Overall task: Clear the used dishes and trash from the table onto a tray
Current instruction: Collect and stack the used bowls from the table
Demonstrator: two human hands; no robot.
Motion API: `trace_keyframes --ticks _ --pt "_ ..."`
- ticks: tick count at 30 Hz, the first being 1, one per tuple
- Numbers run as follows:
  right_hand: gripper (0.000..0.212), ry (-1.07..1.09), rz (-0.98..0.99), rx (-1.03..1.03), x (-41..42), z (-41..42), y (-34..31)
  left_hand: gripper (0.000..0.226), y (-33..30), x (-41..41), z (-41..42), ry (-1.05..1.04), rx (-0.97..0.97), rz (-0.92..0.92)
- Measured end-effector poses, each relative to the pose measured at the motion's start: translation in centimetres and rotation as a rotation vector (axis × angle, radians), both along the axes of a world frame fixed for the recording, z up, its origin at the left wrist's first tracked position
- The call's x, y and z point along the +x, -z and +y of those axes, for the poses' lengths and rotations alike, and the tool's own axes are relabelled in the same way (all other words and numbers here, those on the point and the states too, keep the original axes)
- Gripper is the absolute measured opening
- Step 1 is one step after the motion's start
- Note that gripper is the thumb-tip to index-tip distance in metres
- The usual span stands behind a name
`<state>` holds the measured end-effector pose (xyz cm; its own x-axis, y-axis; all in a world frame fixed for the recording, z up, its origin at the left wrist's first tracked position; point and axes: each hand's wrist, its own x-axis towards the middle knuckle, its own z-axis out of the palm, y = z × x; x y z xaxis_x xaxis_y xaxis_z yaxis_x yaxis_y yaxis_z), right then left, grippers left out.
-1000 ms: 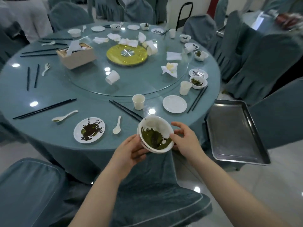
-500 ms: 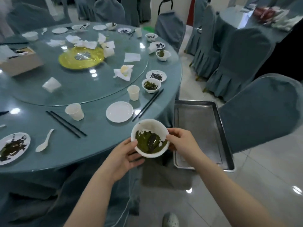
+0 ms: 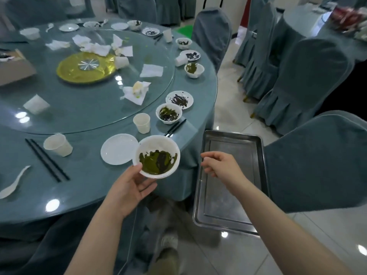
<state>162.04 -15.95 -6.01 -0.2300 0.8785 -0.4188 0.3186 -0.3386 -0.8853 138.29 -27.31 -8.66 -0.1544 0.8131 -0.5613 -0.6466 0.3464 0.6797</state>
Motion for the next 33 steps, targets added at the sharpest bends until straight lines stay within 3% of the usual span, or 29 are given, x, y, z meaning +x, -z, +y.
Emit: trace_keyframes --ticks 6,10,14,17,22,28,33 --pt "0.015 -0.060 -0.074 -0.055 -4.0 9.1 2.6 0.041 2.0 -2.9 6.3 -0.126 0.006 -0.016" --pt "0.020 -0.034 -0.128 -0.093 -7.6 16.1 5.1 0.025 2.2 -5.5 11.1 -0.169 -0.010 -0.006" --pt "0.043 -0.023 -0.188 -0.138 -11.8 21.7 7.4 0.015 2.1 -8.4 14.1 -0.207 0.006 0.015" --pt "0.060 -0.017 -0.231 -0.153 -14.6 23.9 8.6 0.027 2.0 -9.9 14.5 -0.228 0.009 0.062" --pt "0.022 -0.008 -0.288 -0.064 -16.8 25.5 9.9 0.026 2.3 -11.1 14.1 -0.282 -0.015 0.066" --pt "0.017 0.054 -0.115 0.004 -14.5 25.0 7.3 0.023 2.7 -10.5 15.3 -0.281 -0.025 0.053" --pt "0.015 0.128 -0.044 0.074 -8.9 23.2 2.6 0.019 2.8 -6.8 17.2 -0.165 -0.027 0.086"
